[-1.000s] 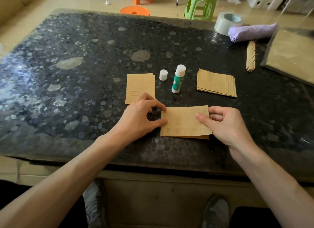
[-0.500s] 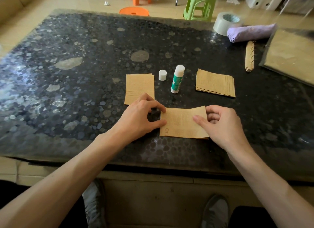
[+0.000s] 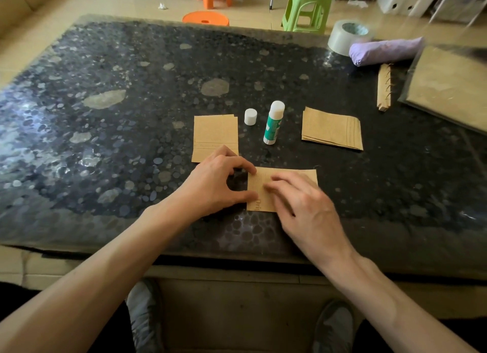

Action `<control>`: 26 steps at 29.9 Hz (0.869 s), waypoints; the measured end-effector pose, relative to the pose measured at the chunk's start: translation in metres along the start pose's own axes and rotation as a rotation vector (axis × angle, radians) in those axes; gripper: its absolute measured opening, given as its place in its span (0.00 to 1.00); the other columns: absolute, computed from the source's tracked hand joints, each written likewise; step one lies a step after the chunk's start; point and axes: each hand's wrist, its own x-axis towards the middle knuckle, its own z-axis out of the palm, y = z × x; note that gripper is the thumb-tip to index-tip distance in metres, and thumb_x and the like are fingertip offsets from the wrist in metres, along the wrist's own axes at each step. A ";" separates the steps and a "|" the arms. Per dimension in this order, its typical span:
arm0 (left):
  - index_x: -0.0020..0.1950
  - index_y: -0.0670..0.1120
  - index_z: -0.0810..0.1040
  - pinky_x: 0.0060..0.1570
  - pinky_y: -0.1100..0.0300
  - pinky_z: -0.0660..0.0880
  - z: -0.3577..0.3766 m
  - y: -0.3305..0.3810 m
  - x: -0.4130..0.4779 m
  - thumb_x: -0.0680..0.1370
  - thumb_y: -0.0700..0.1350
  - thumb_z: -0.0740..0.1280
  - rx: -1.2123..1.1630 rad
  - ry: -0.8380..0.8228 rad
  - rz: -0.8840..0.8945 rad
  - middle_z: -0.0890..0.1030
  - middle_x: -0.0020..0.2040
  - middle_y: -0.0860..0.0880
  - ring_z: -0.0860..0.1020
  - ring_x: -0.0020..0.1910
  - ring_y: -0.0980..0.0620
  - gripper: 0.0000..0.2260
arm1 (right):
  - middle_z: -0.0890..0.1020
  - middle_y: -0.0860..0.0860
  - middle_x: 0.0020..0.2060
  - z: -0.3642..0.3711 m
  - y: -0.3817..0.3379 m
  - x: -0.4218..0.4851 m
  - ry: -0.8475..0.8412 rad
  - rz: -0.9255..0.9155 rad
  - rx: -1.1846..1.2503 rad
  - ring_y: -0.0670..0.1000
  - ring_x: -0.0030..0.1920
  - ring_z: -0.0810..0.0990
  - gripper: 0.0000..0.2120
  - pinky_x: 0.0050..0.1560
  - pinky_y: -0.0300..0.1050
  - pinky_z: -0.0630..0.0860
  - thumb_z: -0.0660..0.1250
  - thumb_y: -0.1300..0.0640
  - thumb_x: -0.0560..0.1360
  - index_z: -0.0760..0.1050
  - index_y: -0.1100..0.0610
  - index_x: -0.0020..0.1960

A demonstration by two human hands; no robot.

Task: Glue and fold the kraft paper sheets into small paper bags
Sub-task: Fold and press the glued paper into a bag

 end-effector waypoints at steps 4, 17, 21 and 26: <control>0.66 0.58 0.78 0.47 0.76 0.67 -0.003 -0.002 -0.002 0.70 0.59 0.78 0.005 -0.027 0.033 0.71 0.60 0.56 0.73 0.56 0.59 0.26 | 0.71 0.51 0.77 0.014 -0.008 0.005 -0.089 -0.026 0.037 0.47 0.79 0.65 0.21 0.80 0.43 0.60 0.60 0.53 0.87 0.70 0.56 0.78; 0.70 0.58 0.73 0.55 0.67 0.66 -0.006 0.001 -0.003 0.69 0.59 0.79 0.040 -0.105 0.001 0.66 0.64 0.57 0.69 0.59 0.60 0.32 | 0.35 0.43 0.82 -0.016 0.034 -0.004 -0.356 0.239 -0.297 0.43 0.81 0.31 0.34 0.82 0.53 0.33 0.34 0.33 0.83 0.33 0.48 0.83; 0.70 0.57 0.72 0.59 0.65 0.68 -0.006 0.003 -0.003 0.70 0.59 0.78 0.053 -0.110 0.006 0.66 0.64 0.57 0.69 0.60 0.58 0.31 | 0.38 0.46 0.83 -0.027 0.046 -0.005 -0.350 0.335 -0.413 0.50 0.82 0.33 0.34 0.79 0.56 0.30 0.32 0.34 0.83 0.34 0.50 0.84; 0.80 0.56 0.60 0.70 0.58 0.66 0.006 0.008 -0.006 0.73 0.63 0.73 0.101 0.025 0.090 0.67 0.73 0.55 0.67 0.71 0.55 0.40 | 0.52 0.52 0.84 -0.032 0.041 0.004 -0.204 0.403 -0.278 0.53 0.84 0.47 0.34 0.82 0.54 0.43 0.43 0.35 0.85 0.50 0.54 0.85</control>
